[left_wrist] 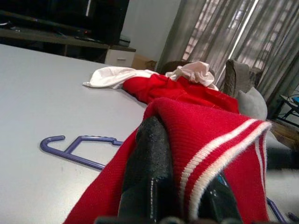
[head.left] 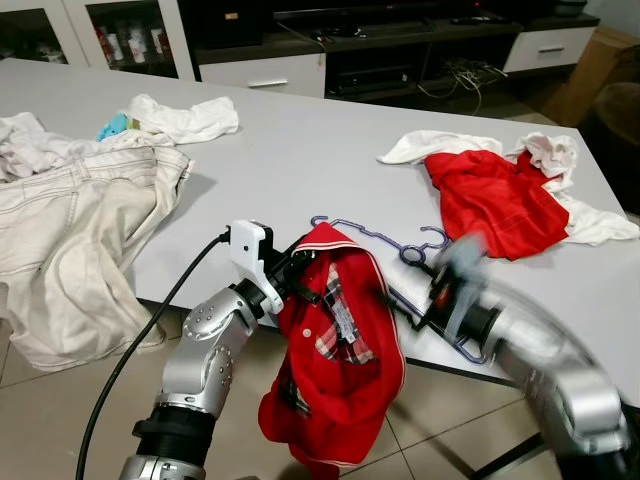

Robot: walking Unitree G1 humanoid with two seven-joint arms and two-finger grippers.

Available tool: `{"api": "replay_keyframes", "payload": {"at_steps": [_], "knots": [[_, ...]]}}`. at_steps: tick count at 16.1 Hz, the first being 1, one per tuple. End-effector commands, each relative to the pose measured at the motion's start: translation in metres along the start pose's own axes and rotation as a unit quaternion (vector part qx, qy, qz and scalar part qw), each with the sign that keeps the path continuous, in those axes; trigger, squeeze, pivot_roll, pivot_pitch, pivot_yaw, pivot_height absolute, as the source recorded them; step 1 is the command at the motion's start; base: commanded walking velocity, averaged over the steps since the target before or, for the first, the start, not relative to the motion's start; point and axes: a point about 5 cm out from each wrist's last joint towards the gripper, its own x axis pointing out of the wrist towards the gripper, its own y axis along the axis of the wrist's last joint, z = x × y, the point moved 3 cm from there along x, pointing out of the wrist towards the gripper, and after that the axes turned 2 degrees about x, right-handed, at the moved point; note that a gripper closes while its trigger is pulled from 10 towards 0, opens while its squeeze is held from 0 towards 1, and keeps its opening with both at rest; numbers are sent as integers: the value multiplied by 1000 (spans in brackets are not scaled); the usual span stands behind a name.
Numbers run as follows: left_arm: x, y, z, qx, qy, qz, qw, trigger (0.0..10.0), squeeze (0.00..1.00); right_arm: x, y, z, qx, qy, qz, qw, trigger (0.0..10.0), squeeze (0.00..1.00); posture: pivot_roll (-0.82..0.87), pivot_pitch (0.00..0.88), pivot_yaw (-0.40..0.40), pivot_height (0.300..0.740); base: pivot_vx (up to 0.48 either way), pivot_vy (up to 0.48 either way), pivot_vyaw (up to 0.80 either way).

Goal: Hang hanger

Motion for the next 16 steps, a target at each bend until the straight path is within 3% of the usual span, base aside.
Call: {"api": "replay_keyframes", "payload": {"at_steps": [1, 3, 6, 7, 8, 12, 16], "knots": [[8, 16, 0, 21, -9, 25, 999, 10000, 0, 1, 3, -8, 3, 21, -1, 1000, 10000, 0, -83, 0, 6, 740, 0, 0, 0], [10, 19, -1, 23, -8, 29, 999, 10000, 0, 4, 1, -4, 14, 11, -4, 1000, 10000, 0, -80, 0, 8, 740, 0, 0, 0], [10, 22, -3, 25, -7, 32, 999, 10000, 0, 8, -8, -14, 20, 51, -35, 998, 10000, 0, -80, 0, 10, 740, 0, 0, 0], [11, 23, -3, 26, -8, 34, 999, 10000, 0, 12, -16, -15, 21, 55, -60, 996, 2118, 0, -79, 0, 10, 740, 0, 0, 0], [12, 25, -2, 26, -9, 36, 999, 10000, 0, 14, -20, -14, 20, 55, -70, 996, 0, 0, -79, 0, 10, 740, 0, 0, 0], [13, 29, -2, 27, -9, 44, 999, 10000, 0, 24, -23, -8, 28, 41, -85, 995, 0, 0, -67, 0, 5, 740, 0, 0, 0], [12, 29, -1, 25, -10, 45, 999, 10000, 0, 29, -23, 17, 35, -39, -84, 995, 0, 0, -68, 0, 4, 740, 0, 0, 0]]}}
